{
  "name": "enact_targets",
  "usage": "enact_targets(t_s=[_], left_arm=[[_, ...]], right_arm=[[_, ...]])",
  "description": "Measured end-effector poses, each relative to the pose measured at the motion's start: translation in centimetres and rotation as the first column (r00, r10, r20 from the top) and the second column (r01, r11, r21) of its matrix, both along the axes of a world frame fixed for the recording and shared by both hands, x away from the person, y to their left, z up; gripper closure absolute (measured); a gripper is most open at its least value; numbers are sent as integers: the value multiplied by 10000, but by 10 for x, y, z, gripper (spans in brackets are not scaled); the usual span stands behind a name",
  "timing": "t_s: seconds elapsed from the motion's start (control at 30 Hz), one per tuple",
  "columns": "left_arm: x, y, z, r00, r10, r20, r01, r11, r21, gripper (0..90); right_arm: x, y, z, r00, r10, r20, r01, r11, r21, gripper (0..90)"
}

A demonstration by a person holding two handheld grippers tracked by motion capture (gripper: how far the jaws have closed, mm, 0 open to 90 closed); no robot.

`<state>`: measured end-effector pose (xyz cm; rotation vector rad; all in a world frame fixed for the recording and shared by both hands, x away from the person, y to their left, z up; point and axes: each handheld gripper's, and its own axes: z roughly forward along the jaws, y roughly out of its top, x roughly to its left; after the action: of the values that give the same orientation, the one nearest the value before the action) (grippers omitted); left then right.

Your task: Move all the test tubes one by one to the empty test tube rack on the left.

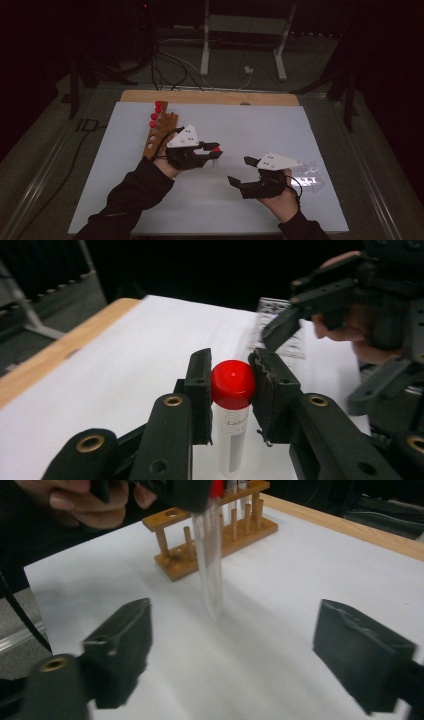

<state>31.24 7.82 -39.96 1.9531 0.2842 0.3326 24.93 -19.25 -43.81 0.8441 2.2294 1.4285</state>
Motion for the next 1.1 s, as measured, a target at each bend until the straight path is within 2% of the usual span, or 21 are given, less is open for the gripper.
enact_targets(t_s=[0.13,0.3,0.4,0.6,0.73,1.03,1.1], left_arm=[[4,19,8,9979,628,180,-626,9980,-103,719],[9,45,16,9895,1397,364,-1393,9901,-149,719],[12,61,19,9829,1810,337,-1795,9828,-429,719],[17,89,24,9611,2724,457,-2691,9607,-683,719],[20,106,26,9494,3113,427,-3065,9474,-917,719],[29,134,26,9069,4176,553,-4115,9064,-954,719],[32,138,25,9002,4327,495,-4272,8994,-930,719]], right_arm=[[0,-2,1,10000,-38,-31,39,9998,218,37],[0,-4,3,9999,-102,98,99,9995,299,8],[0,-5,3,10000,-25,90,22,9993,362,0],[0,-4,3,9999,27,100,-30,9993,377,0],[0,-5,4,9999,67,98,-71,9991,428,0],[-2,-6,5,9997,119,196,-129,9987,488,0],[-1,-6,5,9997,133,192,-142,9988,468,0]])
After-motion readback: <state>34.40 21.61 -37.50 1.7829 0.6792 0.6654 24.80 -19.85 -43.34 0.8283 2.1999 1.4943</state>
